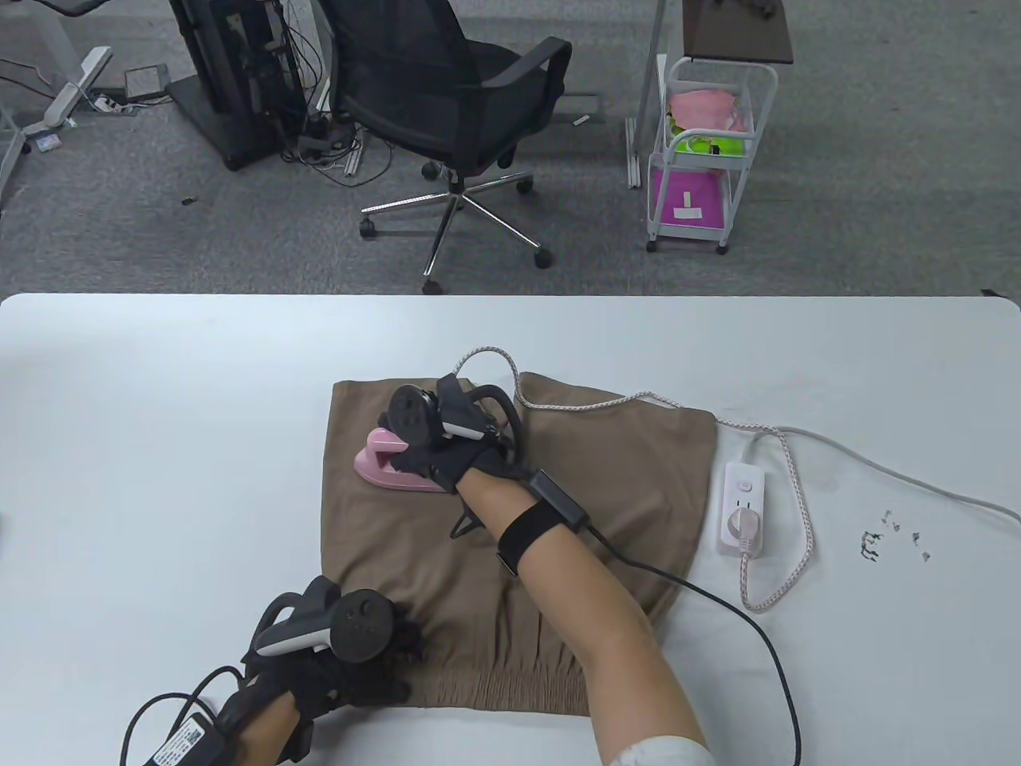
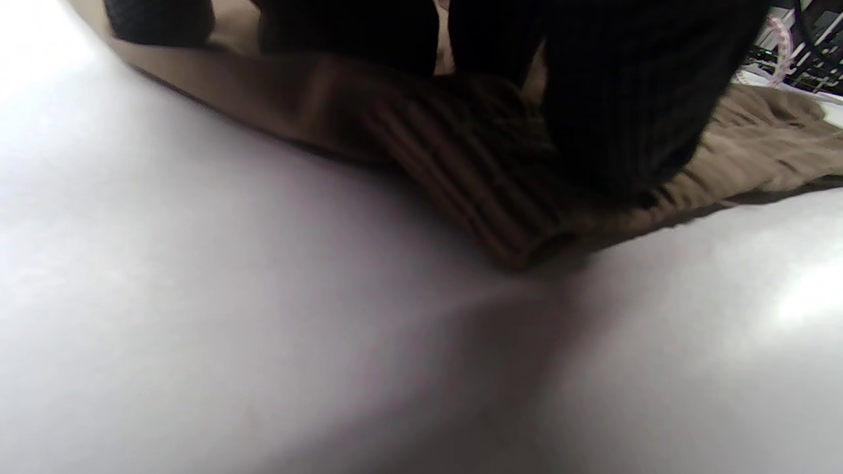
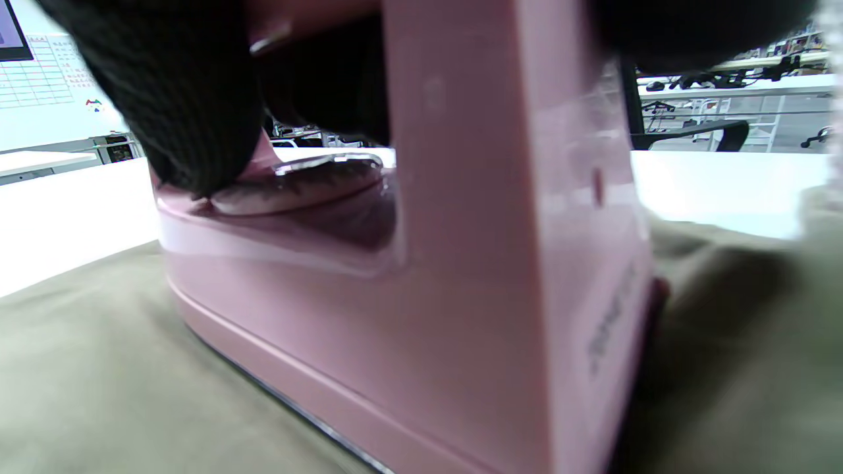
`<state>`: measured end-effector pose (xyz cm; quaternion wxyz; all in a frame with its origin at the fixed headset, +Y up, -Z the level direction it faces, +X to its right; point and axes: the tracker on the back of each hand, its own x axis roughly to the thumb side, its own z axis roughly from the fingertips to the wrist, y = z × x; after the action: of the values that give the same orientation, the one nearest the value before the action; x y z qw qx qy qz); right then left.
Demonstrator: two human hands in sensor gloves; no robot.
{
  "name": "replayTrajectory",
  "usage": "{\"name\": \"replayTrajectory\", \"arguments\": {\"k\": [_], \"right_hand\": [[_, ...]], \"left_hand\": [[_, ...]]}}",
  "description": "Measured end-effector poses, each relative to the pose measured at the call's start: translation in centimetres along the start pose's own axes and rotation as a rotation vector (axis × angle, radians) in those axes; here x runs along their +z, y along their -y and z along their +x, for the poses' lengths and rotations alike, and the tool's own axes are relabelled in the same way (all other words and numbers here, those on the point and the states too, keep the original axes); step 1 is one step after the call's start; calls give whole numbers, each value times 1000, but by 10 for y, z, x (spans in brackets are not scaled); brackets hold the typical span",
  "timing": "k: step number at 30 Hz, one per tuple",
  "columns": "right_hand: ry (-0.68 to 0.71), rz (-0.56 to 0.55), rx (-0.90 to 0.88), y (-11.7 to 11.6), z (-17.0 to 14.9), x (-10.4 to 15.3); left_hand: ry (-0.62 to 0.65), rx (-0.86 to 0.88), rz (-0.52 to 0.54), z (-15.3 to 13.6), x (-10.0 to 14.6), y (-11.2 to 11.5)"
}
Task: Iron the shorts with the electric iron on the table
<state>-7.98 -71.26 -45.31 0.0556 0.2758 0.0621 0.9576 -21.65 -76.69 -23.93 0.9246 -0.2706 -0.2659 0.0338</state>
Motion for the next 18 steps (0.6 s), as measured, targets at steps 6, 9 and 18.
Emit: {"name": "replayTrajectory", "arguments": {"k": [6, 9, 18], "right_hand": [[-40, 6, 21, 5, -32, 22], [-59, 11, 40, 9, -44, 29], [-71, -11, -12, 4, -39, 22]], "left_hand": [[-1, 1, 0, 0, 0, 0], [-2, -1, 0, 0, 0, 0], [0, -4, -1, 0, 0, 0]]}}
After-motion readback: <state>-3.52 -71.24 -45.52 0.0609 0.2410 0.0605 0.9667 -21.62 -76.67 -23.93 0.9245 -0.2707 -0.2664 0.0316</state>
